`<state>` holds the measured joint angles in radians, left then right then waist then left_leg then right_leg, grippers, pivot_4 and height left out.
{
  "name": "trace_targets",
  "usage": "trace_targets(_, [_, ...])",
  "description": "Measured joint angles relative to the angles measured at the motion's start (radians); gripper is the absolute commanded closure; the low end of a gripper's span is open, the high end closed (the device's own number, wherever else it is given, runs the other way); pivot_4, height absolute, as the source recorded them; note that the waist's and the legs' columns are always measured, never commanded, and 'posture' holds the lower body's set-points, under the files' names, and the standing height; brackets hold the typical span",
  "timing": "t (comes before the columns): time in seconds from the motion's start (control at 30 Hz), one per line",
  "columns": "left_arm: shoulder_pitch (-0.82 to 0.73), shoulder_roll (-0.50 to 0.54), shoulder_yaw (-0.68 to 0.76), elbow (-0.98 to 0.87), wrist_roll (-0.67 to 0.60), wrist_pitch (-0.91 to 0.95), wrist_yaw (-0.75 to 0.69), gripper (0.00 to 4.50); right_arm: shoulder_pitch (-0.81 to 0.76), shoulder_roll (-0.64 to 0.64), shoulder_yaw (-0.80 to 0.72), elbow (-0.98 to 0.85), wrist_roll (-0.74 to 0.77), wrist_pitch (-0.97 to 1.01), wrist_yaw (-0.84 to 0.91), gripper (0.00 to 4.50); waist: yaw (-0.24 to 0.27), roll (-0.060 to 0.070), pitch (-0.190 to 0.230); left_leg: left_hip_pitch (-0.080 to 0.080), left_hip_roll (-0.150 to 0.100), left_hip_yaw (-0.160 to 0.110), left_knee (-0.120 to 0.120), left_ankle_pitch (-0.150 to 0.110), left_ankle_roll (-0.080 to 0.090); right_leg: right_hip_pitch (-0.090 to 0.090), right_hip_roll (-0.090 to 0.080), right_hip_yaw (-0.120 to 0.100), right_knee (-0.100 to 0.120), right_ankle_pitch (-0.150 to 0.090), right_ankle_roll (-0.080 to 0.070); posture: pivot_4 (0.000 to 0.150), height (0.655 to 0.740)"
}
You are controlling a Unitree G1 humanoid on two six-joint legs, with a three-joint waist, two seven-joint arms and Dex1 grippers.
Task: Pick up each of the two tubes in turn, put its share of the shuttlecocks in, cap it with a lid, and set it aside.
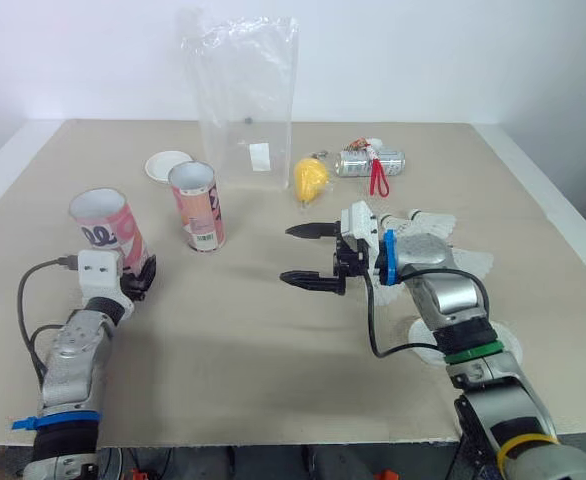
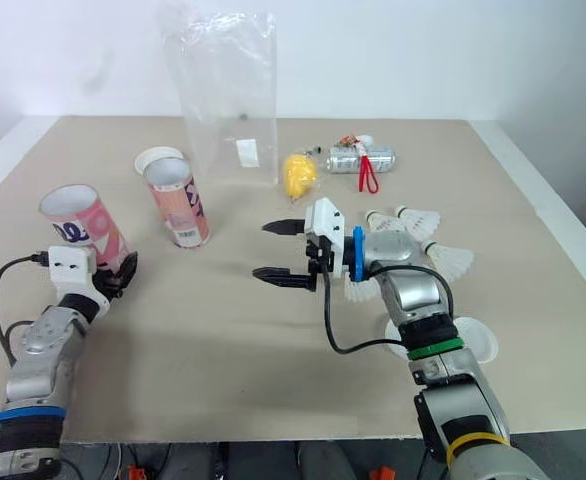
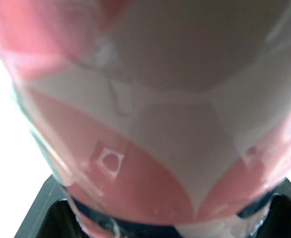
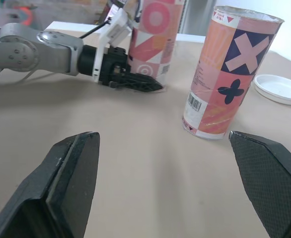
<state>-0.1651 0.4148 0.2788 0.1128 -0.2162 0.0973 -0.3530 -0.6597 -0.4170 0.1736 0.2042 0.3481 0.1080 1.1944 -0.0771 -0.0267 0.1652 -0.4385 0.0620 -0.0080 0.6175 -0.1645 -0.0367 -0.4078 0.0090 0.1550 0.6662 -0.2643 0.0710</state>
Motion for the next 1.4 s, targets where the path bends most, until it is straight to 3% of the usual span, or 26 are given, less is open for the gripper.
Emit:
trace_targets(0.27, [0.069, 0.22, -0.077, -0.194, -0.042, -0.014, -0.331, 1.51, 0.246, -0.065, -0.073, -0.42, 0.081, 0.218, -0.172, 0.0, 0.004, 0.0, 0.0, -0.001, 0.0, 0.0, -0.001, -0.002, -0.003, -0.001, -0.001, -0.001, 0.0, -0.004, -0.003, 0.15, 0.74])
trace_targets(0.33, [0.075, 0.307, -0.133, -0.244, -0.051, -0.01, -0.466, 1.51, 0.32, -0.077, -0.098, -0.547, 0.098, 0.302, -0.259, 0.0, 0.004, 0.0, 0.001, 0.0, 0.0, 0.0, -0.002, -0.003, -0.004, -0.001, -0.001, -0.002, 0.0, -0.008, -0.003, 0.15, 0.74])
trace_targets(0.43, [0.033, 0.352, -0.222, -0.263, -0.048, 0.006, -0.571, 1.51, 0.362, -0.079, -0.122, -0.637, 0.098, 0.374, -0.362, 0.0, 0.004, 0.0, 0.001, 0.0, 0.0, 0.0, -0.001, -0.003, -0.003, -0.001, -0.002, -0.002, 0.0, -0.009, -0.005, 0.15, 0.74])
trace_targets(0.87, [-0.368, 0.343, -0.617, -0.228, 0.05, 0.217, -0.89, 1.51, 0.655, 0.056, -0.235, -1.035, 0.03, 0.762, -0.956, 0.0, 0.0, 0.0, 0.001, -0.001, 0.0, -0.001, -0.001, -0.004, -0.002, -0.002, 0.0, -0.002, 0.001, -0.009, -0.001, 0.15, 0.74])
trace_targets(1.1, [-0.484, 0.329, -0.687, -0.131, 0.098, 0.226, -0.972, 1.51, 0.673, 0.142, -0.27, -1.118, 0.05, 0.913, -1.076, 0.0, 0.0, 0.0, 0.001, -0.001, 0.001, -0.002, 0.0, -0.003, -0.001, 0.0, 0.0, -0.003, 0.002, -0.011, -0.005, 0.15, 0.74])
trace_targets(1.4, [-0.557, 0.274, -0.722, -0.06, 0.171, 0.194, -0.991, 1.51, 0.703, 0.194, -0.269, -1.099, 0.061, 0.952, -1.109, 0.0, 0.003, 0.0, 0.0, -0.001, 0.0, -0.002, 0.002, 0.0, 0.003, 0.001, -0.001, -0.002, 0.002, -0.008, -0.004, 0.15, 0.74])
